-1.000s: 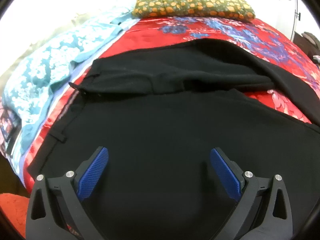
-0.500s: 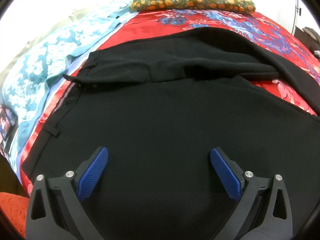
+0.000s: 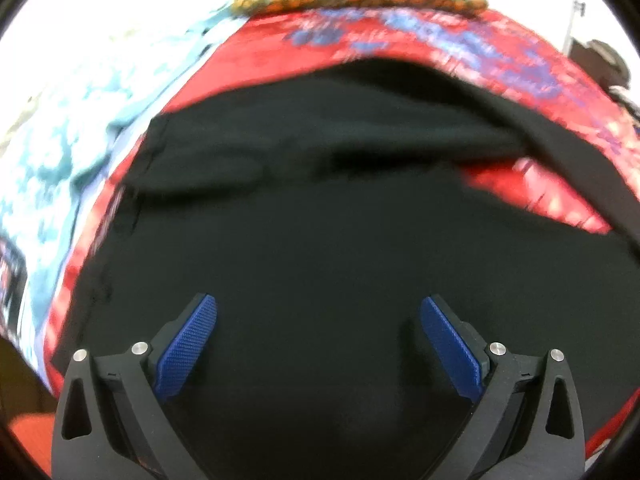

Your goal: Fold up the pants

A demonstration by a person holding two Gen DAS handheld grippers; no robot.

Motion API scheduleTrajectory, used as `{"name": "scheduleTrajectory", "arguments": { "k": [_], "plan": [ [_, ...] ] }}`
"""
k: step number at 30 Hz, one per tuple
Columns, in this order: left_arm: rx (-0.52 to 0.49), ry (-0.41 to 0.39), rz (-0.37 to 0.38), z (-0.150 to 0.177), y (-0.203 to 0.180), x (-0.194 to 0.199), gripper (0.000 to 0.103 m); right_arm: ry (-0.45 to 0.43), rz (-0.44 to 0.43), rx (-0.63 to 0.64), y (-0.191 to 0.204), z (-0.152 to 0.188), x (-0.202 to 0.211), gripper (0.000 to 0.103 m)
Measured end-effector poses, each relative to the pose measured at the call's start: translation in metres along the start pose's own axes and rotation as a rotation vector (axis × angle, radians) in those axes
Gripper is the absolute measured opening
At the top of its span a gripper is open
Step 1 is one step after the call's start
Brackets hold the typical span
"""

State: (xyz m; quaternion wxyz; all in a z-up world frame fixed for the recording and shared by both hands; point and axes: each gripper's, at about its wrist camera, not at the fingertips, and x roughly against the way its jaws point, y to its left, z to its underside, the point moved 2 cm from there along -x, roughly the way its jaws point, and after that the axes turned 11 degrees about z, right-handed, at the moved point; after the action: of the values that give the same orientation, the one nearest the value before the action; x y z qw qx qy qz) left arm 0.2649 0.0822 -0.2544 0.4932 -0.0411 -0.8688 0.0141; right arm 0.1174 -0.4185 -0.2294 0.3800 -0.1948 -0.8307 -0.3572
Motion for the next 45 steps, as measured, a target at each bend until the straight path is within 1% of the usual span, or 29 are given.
{"name": "scheduleTrajectory", "arguments": {
  "k": [2,3,4,5,6,8,9,13,16,18,21,22,23,24,25,26,27,28,29,32,34,36,38,40,41,42,43,44,45],
  "plan": [
    [-0.007,-0.013,0.033,-0.022,-0.004,0.005,0.102,-0.051,-0.041,0.08,0.02,-0.009,0.023,0.01],
    [-0.004,-0.009,0.065,-0.04,-0.005,0.004,0.102,-0.073,-0.061,0.11,0.029,-0.013,0.034,0.01],
    [0.006,0.005,0.108,-0.054,-0.006,0.001,0.102,-0.09,-0.076,0.133,0.036,-0.016,0.044,0.01],
    [0.027,0.03,0.168,-0.069,-0.006,-0.005,0.102,-0.114,-0.094,0.167,0.046,-0.021,0.056,0.01],
    [0.078,0.066,0.253,-0.09,-0.004,-0.015,0.102,-0.127,-0.106,0.189,0.055,-0.023,0.063,0.01],
    [0.17,0.102,0.342,-0.116,0.0,-0.031,0.102,-0.152,-0.127,0.233,0.069,-0.027,0.075,0.01],
    [0.235,0.125,0.381,-0.133,0.004,-0.044,0.102,-0.157,-0.135,0.249,0.074,-0.028,0.079,0.01],
    [0.383,0.169,0.413,-0.165,0.01,-0.08,0.102,-0.161,-0.165,0.301,0.084,-0.025,0.095,0.01],
    [0.475,0.19,0.433,-0.174,0.015,-0.102,0.101,-0.152,-0.178,0.335,0.088,-0.022,0.099,0.01],
    [0.518,0.204,0.441,-0.177,0.017,-0.113,0.101,-0.147,-0.182,0.352,0.088,-0.021,0.103,0.01],
    [0.556,0.205,0.452,-0.183,0.017,-0.126,0.1,-0.143,-0.196,0.357,0.086,-0.025,0.107,0.01],
    [0.565,0.207,0.454,-0.186,0.017,-0.131,0.097,-0.144,-0.201,0.359,0.084,-0.026,0.11,0.01],
    [0.572,0.211,0.455,-0.187,0.017,-0.135,0.087,-0.145,-0.205,0.36,0.084,-0.027,0.112,0.01],
    [0.579,0.224,0.453,-0.187,0.017,-0.141,0.08,-0.148,-0.211,0.363,0.083,-0.028,0.116,0.01],
    [0.586,0.24,0.457,-0.187,0.017,-0.145,0.066,-0.152,-0.216,0.363,0.083,-0.029,0.119,0.01],
    [0.592,0.259,0.465,-0.185,0.016,-0.15,0.048,-0.155,-0.225,0.362,0.083,-0.03,0.123,0.01],
    [0.594,0.267,0.471,-0.184,0.016,-0.153,0.037,-0.158,-0.229,0.362,0.083,-0.031,0.125,0.01],
    [0.594,0.265,0.477,-0.184,0.016,-0.152,0.019,-0.161,-0.23,0.364,0.083,-0.033,0.126,0.01],
    [0.594,0.252,0.486,-0.184,0.017,-0.15,0.009,-0.16,-0.228,0.366,0.081,-0.035,0.126,0.01],
    [0.604,0.185,0.518,-0.184,0.022,-0.132,0.006,-0.154,-0.213,0.354,0.072,-0.043,0.124,0.01],
    [0.612,0.133,0.547,-0.183,0.024,-0.11,0.005,-0.149,-0.196,0.329,0.064,-0.051,0.119,0.01],
    [0.59,0.061,0.566,-0.179,0.024,-0.074,0.005,-0.145,-0.187,0.301,0.054,-0.065,0.112,0.01],
    [0.527,-0.029,0.542,-0.167,0.024,-0.022,0.005,-0.158,-0.175,0.303,0.049,-0.084,0.108,0.01],
    [0.487,-0.117,0.516,-0.139,0.028,0.027,0.006,-0.161,-0.18,0.29,0.045,-0.098,0.106,0.01],
    [0.477,-0.144,0.496,-0.121,0.031,0.045,0.007,-0.156,-0.191,0.274,0.04,-0.106,0.103,0.01],
    [0.474,-0.157,0.467,-0.093,0.034,0.061,0.007,-0.139,-0.195,0.273,0.036,-0.109,0.1,0.01],
    [0.478,-0.14,0.443,-0.066,0.036,0.067,0.007,-0.123,-0.179,0.273,0.029,-0.11,0.095,0.01],
    [0.483,-0.09,0.411,-0.033,0.036,0.065,0.007,-0.097,-0.153,0.265,0.019,-0.108,0.086,0.01],
    [0.49,-0.048,0.389,-0.011,0.037,0.06,0.007,-0.052,-0.131,0.242,0.006,-0.102,0.074,0.01]
  ]
}}
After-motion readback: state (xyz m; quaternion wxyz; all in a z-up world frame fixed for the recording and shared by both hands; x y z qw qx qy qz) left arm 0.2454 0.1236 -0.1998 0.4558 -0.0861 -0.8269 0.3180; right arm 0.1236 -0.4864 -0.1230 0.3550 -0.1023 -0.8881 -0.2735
